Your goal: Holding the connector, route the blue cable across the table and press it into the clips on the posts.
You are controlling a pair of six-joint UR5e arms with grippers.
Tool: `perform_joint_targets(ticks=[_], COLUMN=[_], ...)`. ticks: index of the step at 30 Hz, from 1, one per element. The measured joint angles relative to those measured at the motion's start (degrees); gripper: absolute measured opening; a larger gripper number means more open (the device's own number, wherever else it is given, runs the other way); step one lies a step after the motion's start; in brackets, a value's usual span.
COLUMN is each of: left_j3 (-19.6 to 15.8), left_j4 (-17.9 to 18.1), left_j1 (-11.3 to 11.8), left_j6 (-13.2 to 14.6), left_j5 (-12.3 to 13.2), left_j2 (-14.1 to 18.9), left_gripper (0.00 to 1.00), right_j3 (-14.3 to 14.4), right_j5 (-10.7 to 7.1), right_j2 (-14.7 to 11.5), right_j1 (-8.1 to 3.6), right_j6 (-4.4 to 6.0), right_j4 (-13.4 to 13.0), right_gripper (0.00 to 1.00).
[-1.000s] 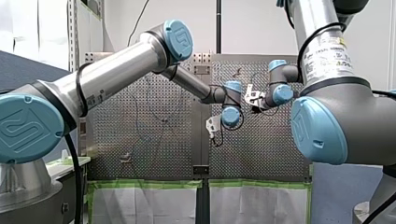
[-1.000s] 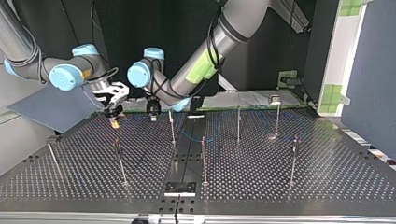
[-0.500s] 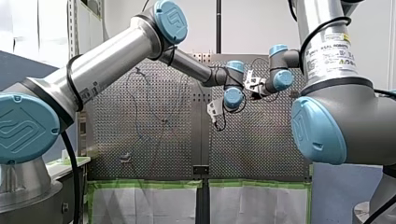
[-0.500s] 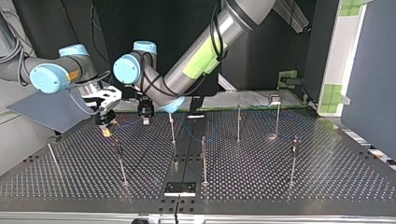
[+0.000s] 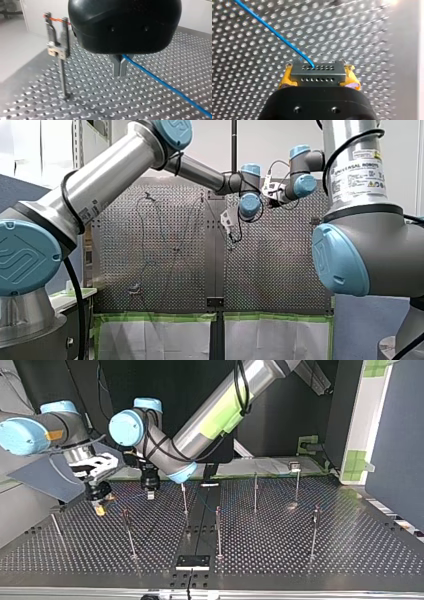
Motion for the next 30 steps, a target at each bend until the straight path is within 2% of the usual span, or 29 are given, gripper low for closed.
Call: perform_joint_targets(ticks=[8, 16, 24, 30], left_j3=[0.0, 0.2, 0.9, 1.0], left_j4=[0.1, 0.9, 4.8, 6.0], left_j1=[-0.1, 0.4, 1.7, 3.1], left_j6=[0.2, 0.6, 1.9, 2.0], left_j5=[0.1, 0.6, 4.5, 7.8], left_j2=[1.5, 2.5, 2.9, 2.9], left_gripper=[0.0, 0.0, 0.0, 0.0], right_j3=[-0.2, -1.1, -2.1, -2.4], right_j5=[-0.23, -0.74, -0.9, -1.35], right_j2=[-2.1, -2.8, -3.1, -3.0], right_j1=[-0.12, -0.32, -0.82, -1.4], right_j6=[0.9, 1.13, 1.17, 1.16], right_j4=[0.6, 1.6, 2.3, 2.3], right_gripper=[0.0, 0.0, 0.0, 0.0])
